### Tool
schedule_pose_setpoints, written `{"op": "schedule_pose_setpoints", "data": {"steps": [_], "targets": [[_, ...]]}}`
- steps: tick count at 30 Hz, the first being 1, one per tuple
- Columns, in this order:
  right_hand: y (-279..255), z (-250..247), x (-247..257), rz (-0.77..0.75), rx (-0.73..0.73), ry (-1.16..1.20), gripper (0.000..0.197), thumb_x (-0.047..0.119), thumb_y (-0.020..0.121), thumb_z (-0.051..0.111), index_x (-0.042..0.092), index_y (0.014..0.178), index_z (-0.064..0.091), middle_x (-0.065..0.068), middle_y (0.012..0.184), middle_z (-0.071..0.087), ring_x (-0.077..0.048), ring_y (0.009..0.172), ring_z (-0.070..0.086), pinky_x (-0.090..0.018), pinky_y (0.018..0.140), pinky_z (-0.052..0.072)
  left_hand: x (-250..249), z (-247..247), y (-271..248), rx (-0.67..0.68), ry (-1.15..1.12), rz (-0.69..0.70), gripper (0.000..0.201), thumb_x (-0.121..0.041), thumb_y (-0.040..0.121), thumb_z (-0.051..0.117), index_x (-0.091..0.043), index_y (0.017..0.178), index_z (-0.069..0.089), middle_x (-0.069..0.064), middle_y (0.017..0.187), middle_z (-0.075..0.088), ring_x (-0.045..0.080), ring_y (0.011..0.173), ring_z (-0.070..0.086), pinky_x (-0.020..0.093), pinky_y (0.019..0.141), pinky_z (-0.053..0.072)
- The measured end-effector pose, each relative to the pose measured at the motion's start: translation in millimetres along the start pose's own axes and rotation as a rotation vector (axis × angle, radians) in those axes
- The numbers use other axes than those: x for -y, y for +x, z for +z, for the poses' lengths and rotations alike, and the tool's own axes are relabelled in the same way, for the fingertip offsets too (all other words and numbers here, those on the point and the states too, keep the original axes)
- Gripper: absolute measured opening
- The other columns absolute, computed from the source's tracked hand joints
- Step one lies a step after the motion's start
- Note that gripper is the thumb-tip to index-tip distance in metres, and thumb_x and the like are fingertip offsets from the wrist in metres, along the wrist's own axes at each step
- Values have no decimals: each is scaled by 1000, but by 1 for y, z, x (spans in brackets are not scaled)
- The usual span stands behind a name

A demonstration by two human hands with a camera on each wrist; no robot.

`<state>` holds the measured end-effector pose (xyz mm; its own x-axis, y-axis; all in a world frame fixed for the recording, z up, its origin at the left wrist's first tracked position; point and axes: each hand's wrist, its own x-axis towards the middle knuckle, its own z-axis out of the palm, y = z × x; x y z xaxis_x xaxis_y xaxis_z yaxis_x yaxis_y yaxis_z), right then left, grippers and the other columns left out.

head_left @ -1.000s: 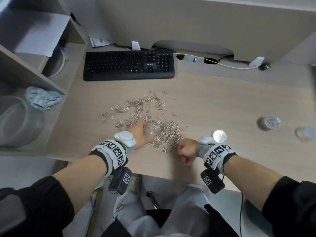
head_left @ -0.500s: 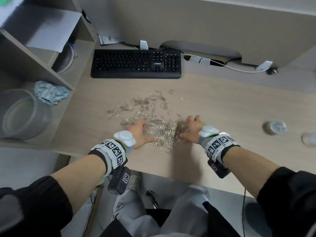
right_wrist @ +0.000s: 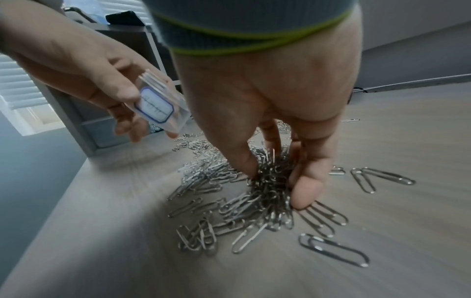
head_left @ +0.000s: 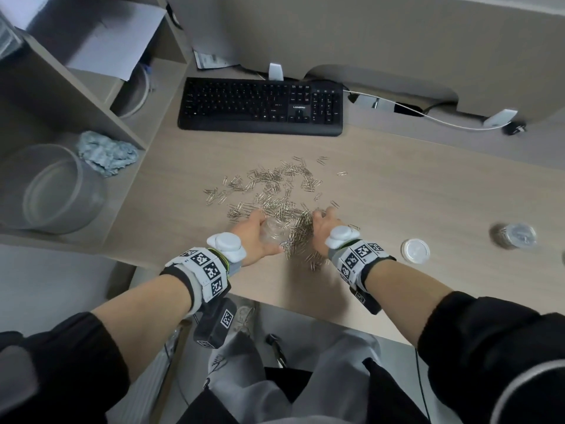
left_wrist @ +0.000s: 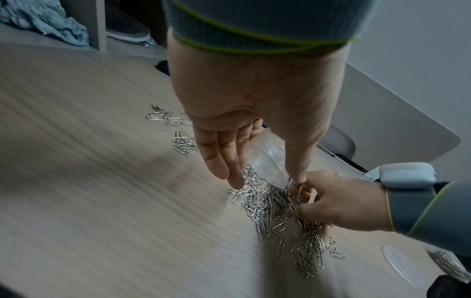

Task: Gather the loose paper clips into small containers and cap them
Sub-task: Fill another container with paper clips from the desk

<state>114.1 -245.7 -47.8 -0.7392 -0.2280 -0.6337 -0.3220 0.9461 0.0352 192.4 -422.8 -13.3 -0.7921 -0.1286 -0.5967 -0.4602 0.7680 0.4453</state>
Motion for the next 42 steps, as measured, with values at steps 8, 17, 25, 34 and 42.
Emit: {"op": "schedule_pose_setpoints", "data": {"steps": [8, 17, 25, 34, 42], "targets": [[4, -15, -44, 12, 142, 609, 6, 10, 93, 57, 13, 90, 62, -9, 93, 67, -23, 70, 70, -35, 67, 61, -3, 5, 6, 11, -21, 33, 84, -46, 71, 80, -20, 137, 36, 5, 120, 59, 26, 100, 61, 41, 86, 53], [-37, -63, -53, -97, 138, 1114, 8, -5, 86, 55, 3, 86, 58, -14, 61, 58, -29, 45, 57, -45, 58, 59, -42, 18, 13, 61, -32, 181, 75, -41, 67, 81, -30, 130, 43, -1, 118, 64, 23, 99, 63, 41, 87, 53], [-51, -79, -40, -191, -105, 710, 12, 8, 84, 58, 17, 91, 62, -6, 87, 69, -27, 74, 70, -37, 68, 56, -73, 21, 15, 26, -55, 229, 63, -43, 69, 81, -25, 117, 45, -5, 96, 61, 20, 81, 59, 31, 65, 44], [-53, -88, -40, -338, -149, 600, 19, 8, 86, 53, 18, 95, 67, 0, 88, 68, -20, 83, 61, -30, 76, 51, -76, 12, 14, -8, -60, 223, 66, -33, 71, 81, -16, 121, 41, -1, 95, 59, 23, 81, 59, 28, 60, 37], [-49, -92, -31, -404, -175, 709, 24, 0, 83, 50, 19, 89, 63, -2, 83, 73, -17, 78, 64, -25, 73, 50, -66, 4, 17, -16, -67, 232, 61, -30, 73, 78, -19, 116, 37, 1, 100, 62, 19, 76, 60, 27, 56, 42]]}}
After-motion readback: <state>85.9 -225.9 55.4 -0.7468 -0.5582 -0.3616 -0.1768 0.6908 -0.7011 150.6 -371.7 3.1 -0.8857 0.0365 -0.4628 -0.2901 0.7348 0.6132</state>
